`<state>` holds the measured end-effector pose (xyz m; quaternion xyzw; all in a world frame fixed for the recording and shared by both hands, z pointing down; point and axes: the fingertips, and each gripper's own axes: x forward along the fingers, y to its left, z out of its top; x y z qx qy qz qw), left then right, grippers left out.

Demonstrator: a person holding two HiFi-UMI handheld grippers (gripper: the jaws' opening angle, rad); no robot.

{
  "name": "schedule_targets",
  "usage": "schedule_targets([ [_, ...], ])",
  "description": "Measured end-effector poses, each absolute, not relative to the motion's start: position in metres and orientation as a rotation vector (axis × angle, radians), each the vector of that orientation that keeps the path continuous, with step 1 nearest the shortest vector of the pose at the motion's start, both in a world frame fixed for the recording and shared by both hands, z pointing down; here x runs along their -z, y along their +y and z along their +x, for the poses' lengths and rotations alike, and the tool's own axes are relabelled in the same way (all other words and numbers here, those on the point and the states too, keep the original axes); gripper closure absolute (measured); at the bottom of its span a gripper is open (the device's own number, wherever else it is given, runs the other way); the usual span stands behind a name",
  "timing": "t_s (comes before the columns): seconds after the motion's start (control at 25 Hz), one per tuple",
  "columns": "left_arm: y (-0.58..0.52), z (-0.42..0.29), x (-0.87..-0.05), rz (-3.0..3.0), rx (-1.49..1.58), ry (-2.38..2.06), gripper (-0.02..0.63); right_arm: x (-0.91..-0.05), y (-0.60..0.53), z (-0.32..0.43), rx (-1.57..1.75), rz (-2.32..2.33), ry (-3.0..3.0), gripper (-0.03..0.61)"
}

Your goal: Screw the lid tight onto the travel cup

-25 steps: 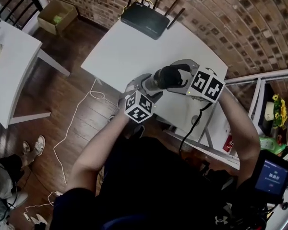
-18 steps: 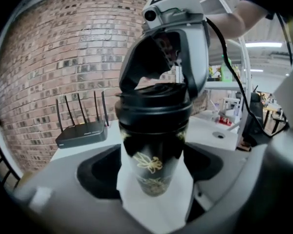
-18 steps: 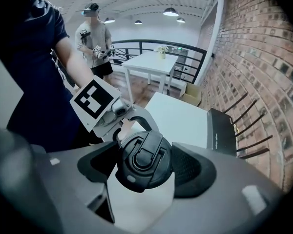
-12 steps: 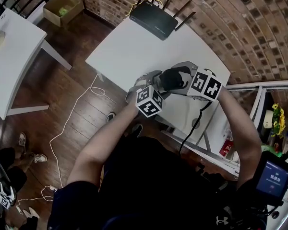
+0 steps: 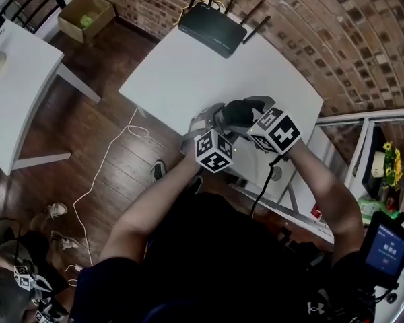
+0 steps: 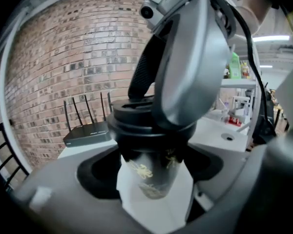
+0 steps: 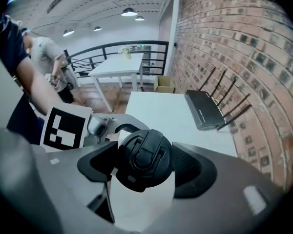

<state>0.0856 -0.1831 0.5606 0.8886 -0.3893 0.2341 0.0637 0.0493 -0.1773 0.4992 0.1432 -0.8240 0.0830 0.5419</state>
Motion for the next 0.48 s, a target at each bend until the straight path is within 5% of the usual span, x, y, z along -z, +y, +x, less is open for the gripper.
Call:
schedule_targets([
  [0.16, -0.184, 0.087, -0.56, 2.699, -0.72, -1.149, 0.215, -0.498, -0.179, 0.051, -0.302, 0.44, -1.933, 0.221],
  [0.48, -0.182, 0.087, -0.56, 2.736, -0.746, -1.084, 0.218, -0.501, -0.164, 0.049, -0.002, -0.044, -1.73, 0.166],
])
